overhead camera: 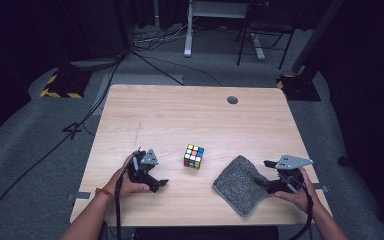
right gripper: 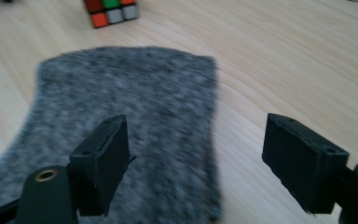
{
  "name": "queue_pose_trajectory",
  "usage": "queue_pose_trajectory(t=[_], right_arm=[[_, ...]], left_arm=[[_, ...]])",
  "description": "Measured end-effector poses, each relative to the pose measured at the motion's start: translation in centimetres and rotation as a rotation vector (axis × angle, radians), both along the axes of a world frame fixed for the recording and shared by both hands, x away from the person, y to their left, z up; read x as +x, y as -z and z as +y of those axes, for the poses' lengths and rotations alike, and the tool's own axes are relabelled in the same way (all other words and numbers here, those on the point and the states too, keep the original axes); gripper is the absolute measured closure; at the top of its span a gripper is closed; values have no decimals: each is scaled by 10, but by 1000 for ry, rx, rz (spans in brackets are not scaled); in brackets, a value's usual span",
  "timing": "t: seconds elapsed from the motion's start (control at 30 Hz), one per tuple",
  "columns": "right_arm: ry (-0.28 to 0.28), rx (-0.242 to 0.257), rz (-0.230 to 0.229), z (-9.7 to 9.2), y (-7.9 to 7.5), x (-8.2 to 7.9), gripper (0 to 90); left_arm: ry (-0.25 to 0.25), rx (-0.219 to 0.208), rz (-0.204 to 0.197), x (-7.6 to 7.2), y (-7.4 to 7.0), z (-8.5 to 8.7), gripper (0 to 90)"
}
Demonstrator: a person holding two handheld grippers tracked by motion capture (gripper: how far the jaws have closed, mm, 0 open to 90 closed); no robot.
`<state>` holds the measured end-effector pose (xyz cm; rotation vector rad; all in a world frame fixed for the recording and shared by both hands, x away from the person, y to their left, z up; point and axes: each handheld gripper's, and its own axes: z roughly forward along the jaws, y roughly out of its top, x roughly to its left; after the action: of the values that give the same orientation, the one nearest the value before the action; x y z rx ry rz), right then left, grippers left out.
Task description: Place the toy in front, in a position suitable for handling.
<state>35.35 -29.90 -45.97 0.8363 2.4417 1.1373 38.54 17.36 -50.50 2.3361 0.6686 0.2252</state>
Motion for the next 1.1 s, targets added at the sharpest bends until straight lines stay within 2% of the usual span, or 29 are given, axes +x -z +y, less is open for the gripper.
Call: queue_pose_trajectory(t=[0.03, 0.07, 0.13, 0.23, 0.27, 0.33, 0.4, 0.43, 0.47, 0.5, 0.67, 0.77, 0.8, 0.83, 0.9, 1.1], right_arm=[[-33, -18, 2, 12, 1, -3, 243], [-33, -18, 2, 12, 1, -3, 243], [-82, -14, 6, 26, 2, -6, 253], [-127, -8, 25, 39, 6, -10, 259], [-127, -8, 25, 39, 6, -10, 259], [-148, -51, 38, 49, 14, -10, 260], [-140, -93, 45, 53, 21, -8, 263], [-140, -93, 45, 53, 21, -8, 263], [-129, -120, 47, 54, 25, -6, 258], [-122, -117, 74, 53, 30, -3, 245], [-123, -91, 106, 46, 34, 4, 254], [-125, -78, 101, 39, 34, 7, 362], [-125, -78, 101, 39, 34, 7, 362], [-121, -74, 103, 36, 33, 8, 421], [-119, -77, 105, 34, 32, 10, 470], [-125, -65, 110, 29, 33, 13, 491]], left_arm=[[-1, 0, 0, 0, 0, 0, 0], [-2, 2, -1, 0, 0, 0, 0], [-6, 3, 0, -1, 0, -1, 1], [-7, 2, 1, -1, 0, -1, 1], [-8, 2, 0, -1, 0, -1, 1], [-16, 1, 0, -1, 0, -3, 1], [-22, 2, -1, -2, 0, -5, 1], [-22, 2, -1, -2, 0, -5, 0], [-27, 1, 0, -2, 0, -6, 0], [-32, 6, -1, -2, 0, -9, 0], [-46, 2, 0, -3, 0, -18, 0], [-43, 6, 0, -2, -1, -30, 0], [-43, 6, 0, -2, -1, -30, 0], [-48, 6, 0, 0, -1, -38, 1], [-44, 2, -3, 2, 0, -49, 2], [-42, 4, 1, 9, -1, -82, 2]])
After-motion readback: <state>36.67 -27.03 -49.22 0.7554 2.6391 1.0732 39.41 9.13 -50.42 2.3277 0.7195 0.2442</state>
